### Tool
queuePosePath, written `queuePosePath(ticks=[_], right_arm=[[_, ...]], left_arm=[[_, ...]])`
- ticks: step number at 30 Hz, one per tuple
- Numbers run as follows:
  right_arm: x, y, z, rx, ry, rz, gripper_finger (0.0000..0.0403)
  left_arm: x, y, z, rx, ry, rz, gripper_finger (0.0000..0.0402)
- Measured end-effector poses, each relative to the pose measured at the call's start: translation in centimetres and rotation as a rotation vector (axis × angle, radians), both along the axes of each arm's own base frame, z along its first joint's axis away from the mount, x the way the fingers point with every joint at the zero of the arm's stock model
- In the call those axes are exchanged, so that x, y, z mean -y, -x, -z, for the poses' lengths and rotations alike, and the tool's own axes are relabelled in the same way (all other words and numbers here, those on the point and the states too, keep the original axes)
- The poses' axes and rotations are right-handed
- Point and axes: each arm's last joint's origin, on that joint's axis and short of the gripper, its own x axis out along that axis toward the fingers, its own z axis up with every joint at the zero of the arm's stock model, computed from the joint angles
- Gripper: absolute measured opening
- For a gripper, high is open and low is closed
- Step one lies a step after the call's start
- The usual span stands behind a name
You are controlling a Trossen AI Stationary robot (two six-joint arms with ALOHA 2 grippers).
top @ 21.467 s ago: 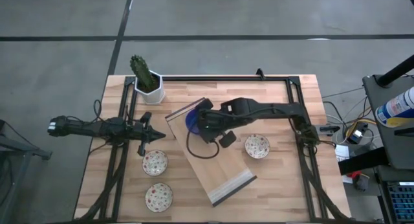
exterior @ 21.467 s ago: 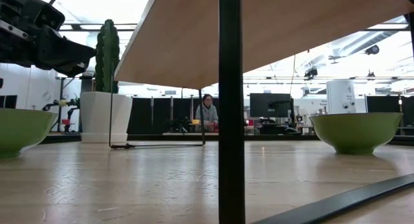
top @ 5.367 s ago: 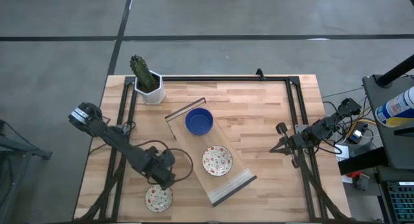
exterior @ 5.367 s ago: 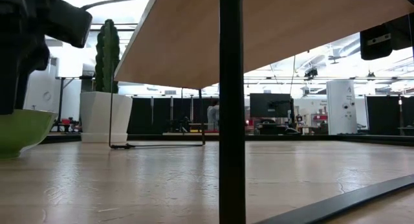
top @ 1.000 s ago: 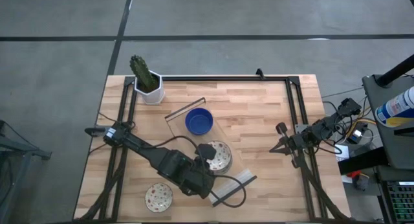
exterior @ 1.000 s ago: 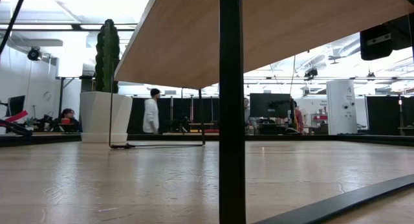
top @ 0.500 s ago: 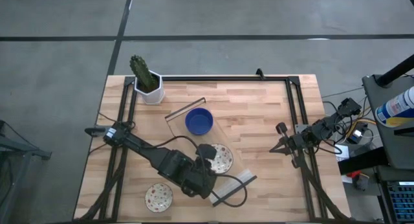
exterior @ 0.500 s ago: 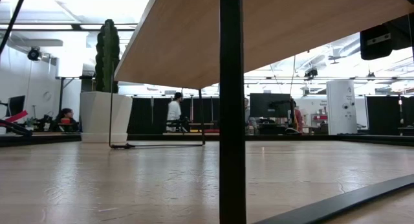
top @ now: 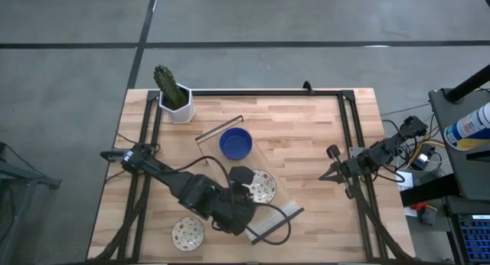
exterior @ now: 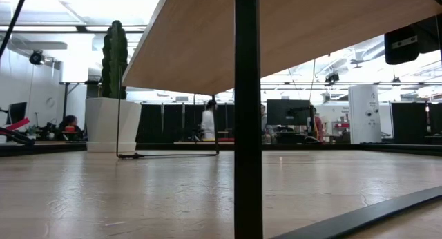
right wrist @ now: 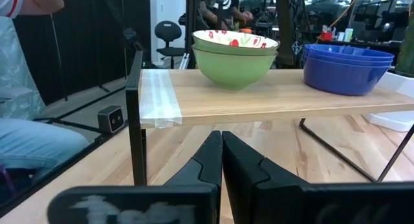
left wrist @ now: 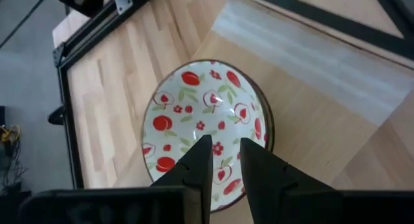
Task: Pick & Place Mini bowls
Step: Stack the white patterned bowl on the white patterned bowl on the shelf
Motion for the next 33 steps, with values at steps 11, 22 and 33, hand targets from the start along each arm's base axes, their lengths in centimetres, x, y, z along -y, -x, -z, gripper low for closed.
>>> queuePosePath(ticks=[11, 22, 33], right_arm=[[0.0, 0.0, 0.0, 0.003, 0.010, -0.001, 0.0009], [0.0, 0.0, 0.0, 0.003, 0.008, 0.000, 0.0008], [0.0, 0.0, 0.0, 0.000, -0.001, 0.000, 0.0009]], left_arm=[[1.0, 0.5, 1.0, -0.010, 0.080, -0.097, 0.0074], [5.0, 5.8, 1.7, -0.106, 0.334, -0.430, 0.0074], [8.0, 7.8, 7.0, -0.240, 0.463, -0.709, 0.0074]])
